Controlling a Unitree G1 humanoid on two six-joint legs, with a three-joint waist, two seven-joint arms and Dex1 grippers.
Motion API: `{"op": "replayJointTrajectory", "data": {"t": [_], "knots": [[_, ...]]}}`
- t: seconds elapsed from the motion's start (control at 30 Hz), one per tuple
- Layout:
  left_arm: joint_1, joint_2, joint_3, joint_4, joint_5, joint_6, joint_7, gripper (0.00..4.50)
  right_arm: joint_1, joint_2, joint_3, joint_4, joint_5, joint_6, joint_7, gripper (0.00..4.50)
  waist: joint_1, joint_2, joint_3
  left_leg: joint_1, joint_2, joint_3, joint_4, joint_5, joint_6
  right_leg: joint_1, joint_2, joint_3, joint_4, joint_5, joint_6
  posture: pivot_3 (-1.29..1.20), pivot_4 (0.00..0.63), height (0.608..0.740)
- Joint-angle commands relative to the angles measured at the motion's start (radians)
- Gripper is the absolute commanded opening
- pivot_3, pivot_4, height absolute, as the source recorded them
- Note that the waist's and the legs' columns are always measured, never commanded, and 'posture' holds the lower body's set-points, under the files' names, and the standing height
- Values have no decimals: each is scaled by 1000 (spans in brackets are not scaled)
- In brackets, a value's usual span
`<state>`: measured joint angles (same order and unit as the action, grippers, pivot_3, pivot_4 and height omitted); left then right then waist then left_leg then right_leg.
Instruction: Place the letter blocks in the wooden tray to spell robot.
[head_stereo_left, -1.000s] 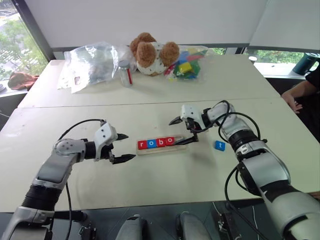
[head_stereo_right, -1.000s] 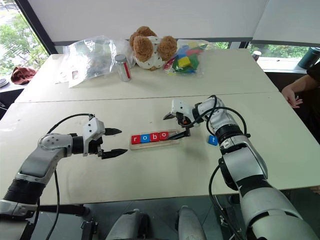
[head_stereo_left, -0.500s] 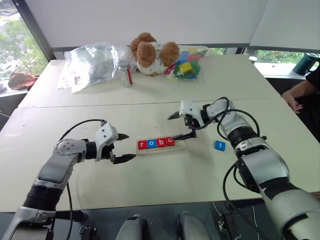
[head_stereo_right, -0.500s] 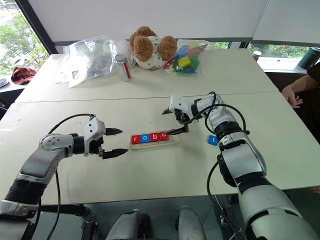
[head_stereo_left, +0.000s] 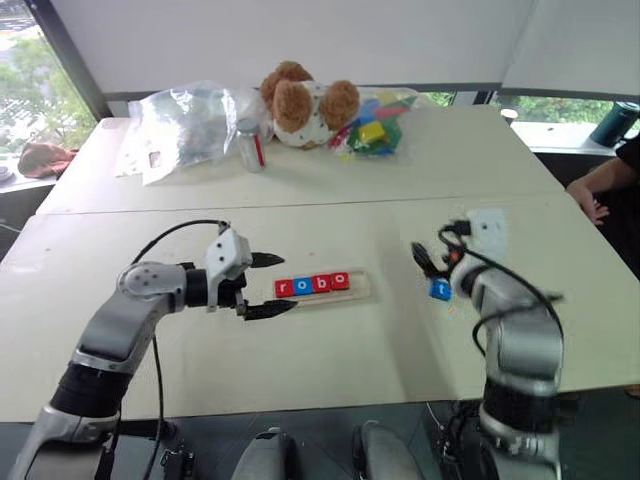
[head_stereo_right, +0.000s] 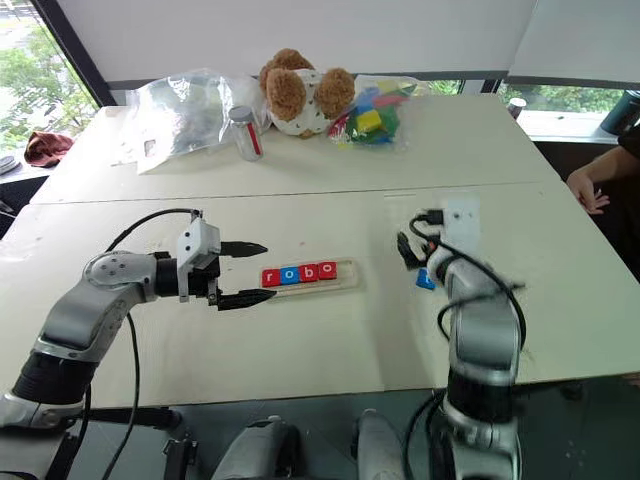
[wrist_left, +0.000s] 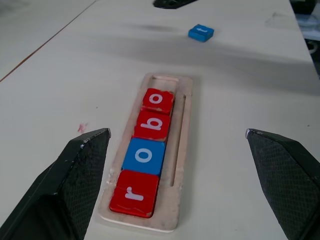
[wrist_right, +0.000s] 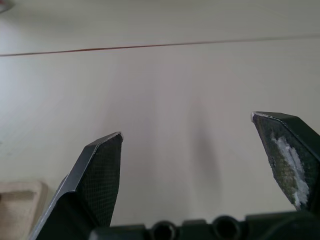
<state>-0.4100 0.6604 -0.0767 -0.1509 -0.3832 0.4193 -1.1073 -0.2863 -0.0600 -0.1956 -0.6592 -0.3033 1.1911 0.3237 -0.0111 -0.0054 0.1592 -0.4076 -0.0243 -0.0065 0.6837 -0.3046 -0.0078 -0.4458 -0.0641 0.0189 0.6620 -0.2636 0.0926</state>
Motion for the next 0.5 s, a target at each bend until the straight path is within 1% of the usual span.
{"op": "replayJointTrajectory", "data": {"t": [0.03,0.13,0.2,0.33,0.5], "knots": [[-41,-10,-26,35,6,-22,-25,4500,71,74,48,-154,-41,127,-115,4426,-1,0,0,2,0,0,0,-3,5,2,0,0,-1,0,0,0,150,740],[-56,-14,-49,73,28,-47,-38,4500,85,111,31,-168,-26,195,-152,4426,-8,0,0,9,-2,2,0,-2,7,8,2,0,-1,0,0,0,150,740],[-62,-19,-53,84,27,-50,-42,4500,73,119,6,-156,-6,218,-161,4426,-7,0,0,17,-1,1,-1,-2,7,16,3,0,-1,0,-1,0,150,740],[-50,-16,-49,93,29,-52,-43,4500,36,147,-36,-66,46,193,-174,4426,-7,0,0,18,0,0,-2,-2,7,17,4,-1,-2,0,-1,0,150,740],[-8,2,-29,62,23,-37,-28,4500,-5,159,-35,29,100,144,-200,4426,-8,0,0,17,0,0,-2,-3,7,17,4,-1,-3,0,-1,0,150,740]]}}
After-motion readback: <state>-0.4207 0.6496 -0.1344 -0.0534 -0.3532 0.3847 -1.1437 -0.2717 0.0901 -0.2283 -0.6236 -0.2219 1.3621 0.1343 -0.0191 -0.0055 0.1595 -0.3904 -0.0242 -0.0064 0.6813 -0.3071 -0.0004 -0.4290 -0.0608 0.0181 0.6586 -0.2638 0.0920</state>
